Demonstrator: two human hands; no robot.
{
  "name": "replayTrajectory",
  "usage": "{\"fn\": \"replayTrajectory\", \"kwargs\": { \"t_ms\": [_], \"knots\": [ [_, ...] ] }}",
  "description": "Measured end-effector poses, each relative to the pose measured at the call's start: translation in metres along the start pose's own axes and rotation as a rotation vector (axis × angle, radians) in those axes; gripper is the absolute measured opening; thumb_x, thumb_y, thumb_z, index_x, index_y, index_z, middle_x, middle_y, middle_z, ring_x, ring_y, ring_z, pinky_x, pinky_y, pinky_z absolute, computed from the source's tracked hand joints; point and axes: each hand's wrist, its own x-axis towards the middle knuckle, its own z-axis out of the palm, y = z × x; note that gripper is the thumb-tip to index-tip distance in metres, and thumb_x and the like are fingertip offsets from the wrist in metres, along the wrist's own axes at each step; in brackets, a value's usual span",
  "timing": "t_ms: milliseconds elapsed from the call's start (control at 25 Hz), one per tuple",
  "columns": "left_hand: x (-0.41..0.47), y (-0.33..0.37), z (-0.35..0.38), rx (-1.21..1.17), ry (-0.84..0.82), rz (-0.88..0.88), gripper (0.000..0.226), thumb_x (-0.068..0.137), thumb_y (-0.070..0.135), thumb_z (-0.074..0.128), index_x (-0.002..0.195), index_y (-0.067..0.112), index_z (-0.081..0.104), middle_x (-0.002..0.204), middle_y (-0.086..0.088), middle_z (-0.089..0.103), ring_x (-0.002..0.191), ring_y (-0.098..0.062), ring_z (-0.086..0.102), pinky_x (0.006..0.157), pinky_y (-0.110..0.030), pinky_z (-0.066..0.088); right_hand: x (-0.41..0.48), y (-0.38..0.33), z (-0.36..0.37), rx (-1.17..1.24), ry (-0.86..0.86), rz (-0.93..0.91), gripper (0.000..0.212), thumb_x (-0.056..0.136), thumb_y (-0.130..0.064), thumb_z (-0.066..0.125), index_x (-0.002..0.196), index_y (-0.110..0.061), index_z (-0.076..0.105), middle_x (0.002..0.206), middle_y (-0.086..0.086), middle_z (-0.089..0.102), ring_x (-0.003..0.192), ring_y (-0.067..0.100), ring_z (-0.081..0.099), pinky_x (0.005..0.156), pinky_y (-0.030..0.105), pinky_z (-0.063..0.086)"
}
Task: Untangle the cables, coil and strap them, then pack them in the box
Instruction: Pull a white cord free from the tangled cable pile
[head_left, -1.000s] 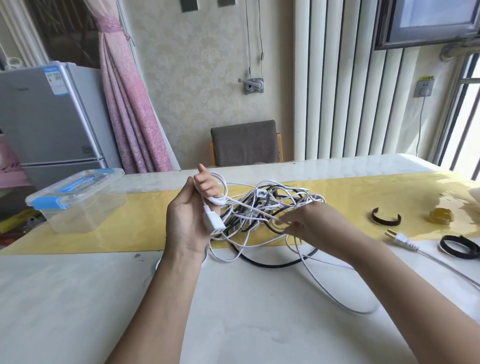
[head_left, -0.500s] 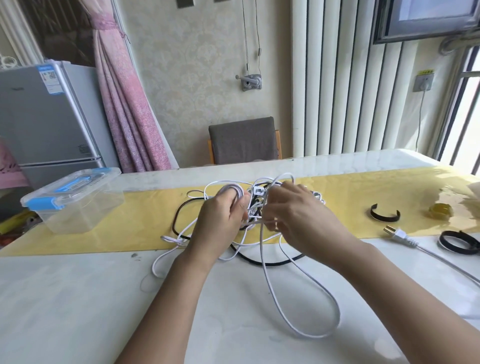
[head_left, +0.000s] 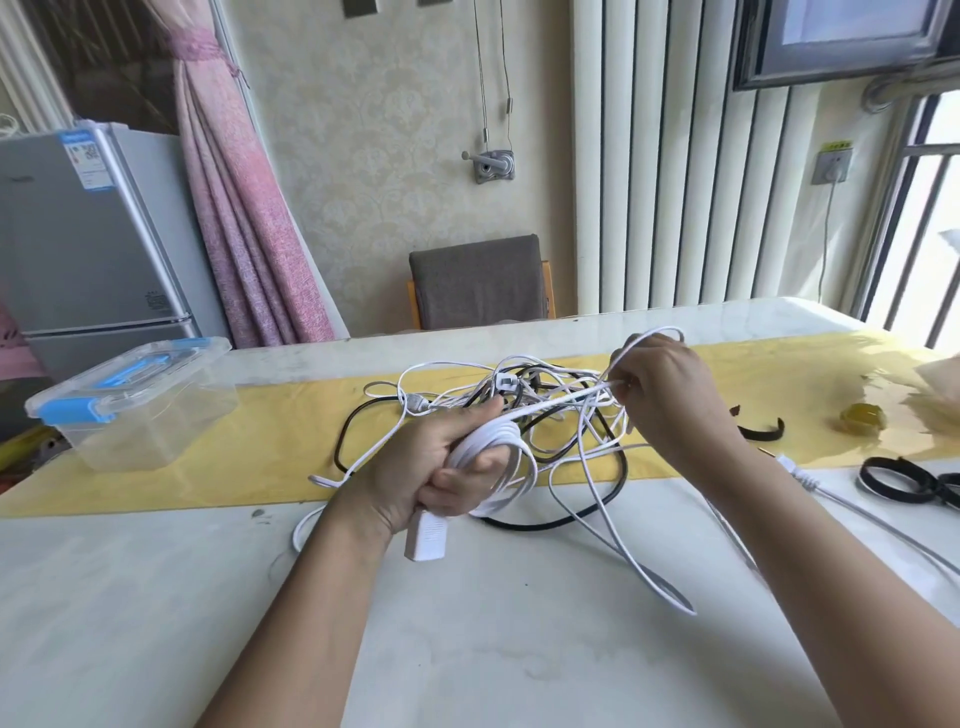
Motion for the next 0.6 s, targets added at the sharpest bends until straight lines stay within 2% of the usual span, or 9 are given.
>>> {"fn": "replayTrajectory", "kwargs": {
  "t_ms": [40,120,200,280,360,480,600],
  "knots": [
    [0.0,-0.001,-0.004,-0.078,-0.112,0.015,0.043,0.081,0.054,0.059,0.057,0.019,0.059,0.035,0.01,0.034,0.026,-0.002,0.021,0.028,-0.015,0.016,0.0,0.0,0.003,0.004,-0.008,-0.017,0.017,0.059,0.015,0.055,0.051,0.0,0.054,0.059,0.013,0.06,0.063,0.034,0.054,0.056,0.03,0.033],
    [0.003,-0.002,-0.008,-0.227,-0.373,0.075,0.042,0.093,0.049,0.047,0.074,0.016,0.065,0.041,0.01,0.037,0.03,-0.005,0.025,0.032,-0.018,0.017,-0.001,-0.004,0.004,0.038,-0.021,-0.073,0.02,0.056,0.011,0.049,0.047,-0.006,0.047,0.054,0.01,0.055,0.058,0.031,0.051,0.053,0.028,0.032],
    [0.004,-0.002,-0.005,-0.428,-0.512,0.142,0.045,0.102,0.036,0.033,0.089,0.005,0.063,0.046,0.003,0.036,0.034,-0.007,0.023,0.037,-0.02,0.018,-0.003,-0.011,0.004,0.076,-0.041,-0.139,0.019,0.054,0.004,0.041,0.046,-0.013,0.039,0.05,0.003,0.046,0.054,0.027,0.044,0.047,0.024,0.028],
    [0.002,0.0,-0.006,-0.596,-0.475,0.234,0.041,0.104,0.027,0.03,0.094,-0.001,0.058,0.049,0.0,0.035,0.037,-0.007,0.021,0.04,-0.023,0.02,-0.005,-0.014,0.006,0.102,-0.095,-0.176,0.033,0.053,0.006,0.041,0.05,-0.024,0.028,0.05,-0.008,0.033,0.054,0.024,0.038,0.046,0.021,0.021],
    [0.0,0.002,-0.011,-0.739,-0.377,0.348,0.034,0.102,0.022,0.033,0.096,-0.002,0.056,0.057,-0.003,0.041,0.041,-0.01,0.027,0.046,-0.024,0.027,-0.007,-0.017,0.01,0.101,-0.18,-0.196,0.046,0.05,0.012,0.043,0.054,-0.029,0.023,0.053,-0.009,0.031,0.058,0.025,0.036,0.047,0.027,0.021],
    [-0.002,0.002,-0.023,-0.941,-0.217,0.415,0.024,0.098,0.012,0.04,0.102,-0.004,0.056,0.068,-0.012,0.053,0.055,-0.018,0.045,0.059,-0.027,0.039,-0.012,-0.027,0.013,0.041,-0.336,-0.208,0.035,0.059,0.013,0.049,0.067,-0.019,0.037,0.064,-0.005,0.038,0.068,0.025,0.036,0.057,0.031,0.02],
    [0.0,0.004,-0.017,-1.087,-0.084,0.524,0.017,0.091,0.001,0.052,0.103,-0.008,0.06,0.089,-0.016,0.063,0.079,-0.026,0.065,0.073,-0.037,0.055,-0.021,-0.043,0.012,0.019,-0.481,-0.253,0.03,0.067,0.01,0.043,0.079,-0.016,0.037,0.074,-0.005,0.036,0.074,0.023,0.034,0.055,0.029,0.026]
  ]
}}
